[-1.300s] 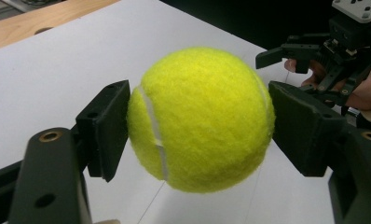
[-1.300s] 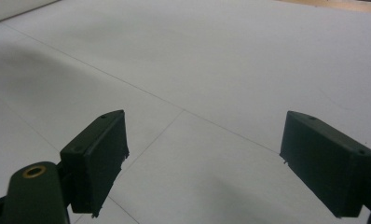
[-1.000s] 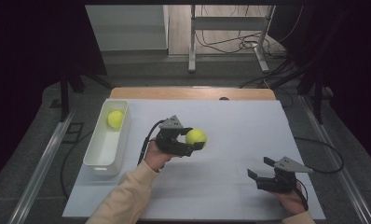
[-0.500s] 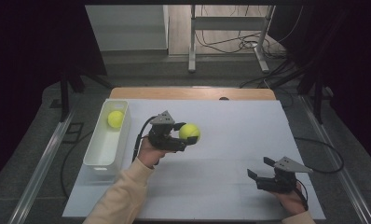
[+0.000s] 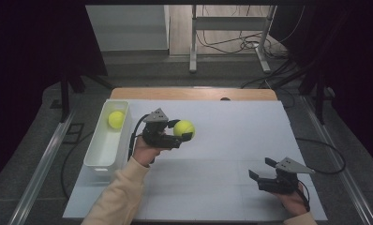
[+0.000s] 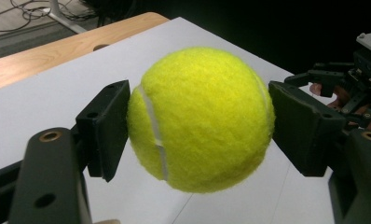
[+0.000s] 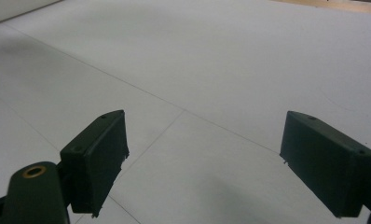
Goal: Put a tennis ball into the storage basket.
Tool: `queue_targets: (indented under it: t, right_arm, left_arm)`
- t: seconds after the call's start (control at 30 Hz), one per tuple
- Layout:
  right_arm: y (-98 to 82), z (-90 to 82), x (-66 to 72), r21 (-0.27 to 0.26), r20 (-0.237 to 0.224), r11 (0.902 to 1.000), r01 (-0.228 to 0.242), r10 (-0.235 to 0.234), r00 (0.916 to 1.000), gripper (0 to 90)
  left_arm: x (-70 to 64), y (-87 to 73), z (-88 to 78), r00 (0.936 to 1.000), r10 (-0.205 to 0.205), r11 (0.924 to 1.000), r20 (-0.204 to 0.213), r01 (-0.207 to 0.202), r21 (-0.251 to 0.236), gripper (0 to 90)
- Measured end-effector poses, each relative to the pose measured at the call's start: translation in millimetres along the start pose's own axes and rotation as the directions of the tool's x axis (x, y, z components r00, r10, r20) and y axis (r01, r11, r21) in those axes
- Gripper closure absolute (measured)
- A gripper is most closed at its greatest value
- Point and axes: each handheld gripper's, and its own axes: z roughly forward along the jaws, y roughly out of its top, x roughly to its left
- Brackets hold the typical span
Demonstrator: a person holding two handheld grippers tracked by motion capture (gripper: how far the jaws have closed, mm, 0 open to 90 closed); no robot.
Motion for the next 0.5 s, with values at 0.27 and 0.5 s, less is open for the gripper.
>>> queue_targets:
  t: [0.27,0.5]
  right_arm:
    - [0.0,0.0,0.1,0.001,0.001,1.0000,0.000,0.000,1.0000,15.3]
    - [-0.1,-0.2,0.0,-0.002,-0.001,1.0000,0.000,0.000,1.0000,15.3]
  left_arm:
    - [3.9,-0.3,-4.3,0.9999,-0.005,1.0000,-0.014,0.005,-0.005,25.3]
    - [7.6,-0.7,-9.8,0.9994,-0.011,0.9999,-0.032,0.011,-0.013,25.3]
